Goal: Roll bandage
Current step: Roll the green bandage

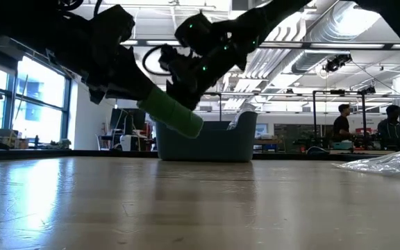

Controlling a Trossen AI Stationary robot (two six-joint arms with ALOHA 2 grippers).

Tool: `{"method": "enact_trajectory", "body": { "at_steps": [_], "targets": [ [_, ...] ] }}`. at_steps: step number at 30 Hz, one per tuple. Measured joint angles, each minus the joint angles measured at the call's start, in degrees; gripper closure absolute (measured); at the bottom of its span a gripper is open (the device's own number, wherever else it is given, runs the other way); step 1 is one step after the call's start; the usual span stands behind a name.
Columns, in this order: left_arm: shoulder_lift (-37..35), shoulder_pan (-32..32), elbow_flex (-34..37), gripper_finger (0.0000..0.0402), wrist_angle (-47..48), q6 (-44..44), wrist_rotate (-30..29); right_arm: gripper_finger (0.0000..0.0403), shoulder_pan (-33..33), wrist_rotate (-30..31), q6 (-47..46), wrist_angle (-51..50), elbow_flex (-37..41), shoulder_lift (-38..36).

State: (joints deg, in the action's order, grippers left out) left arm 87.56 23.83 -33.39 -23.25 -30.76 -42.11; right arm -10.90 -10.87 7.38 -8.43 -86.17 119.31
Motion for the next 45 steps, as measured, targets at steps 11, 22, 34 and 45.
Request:
{"method": "enact_trajectory", "body": {
  "at_steps": [11, 22, 34, 45],
  "targets": [
    [1.98, 1.41, -0.04, 0.0392, -0.28, -4.58, 3.87, 0.0251, -0.40, -6.96, 0.42, -1.65, 0.00, 2.39],
    [1.96, 1.43, -0.10, 0.0392, -0.74, -5.01, 5.46, 0.0229, -3.67, -26.58, 1.75, -9.13, -0.02, -0.55],
    [2.18, 1.47, -0.10, 0.0392, -5.90, -6.47, 14.78, 0.0229, -4.15, -7.48, -2.31, -5.79, -0.02, -0.60],
    [2.21, 1.47, -0.08, 0.0392, -7.16, -3.05, 5.59, 0.0238, -1.71, -6.08, 18.08, -35.56, 0.72, -15.40]
  ]
}}
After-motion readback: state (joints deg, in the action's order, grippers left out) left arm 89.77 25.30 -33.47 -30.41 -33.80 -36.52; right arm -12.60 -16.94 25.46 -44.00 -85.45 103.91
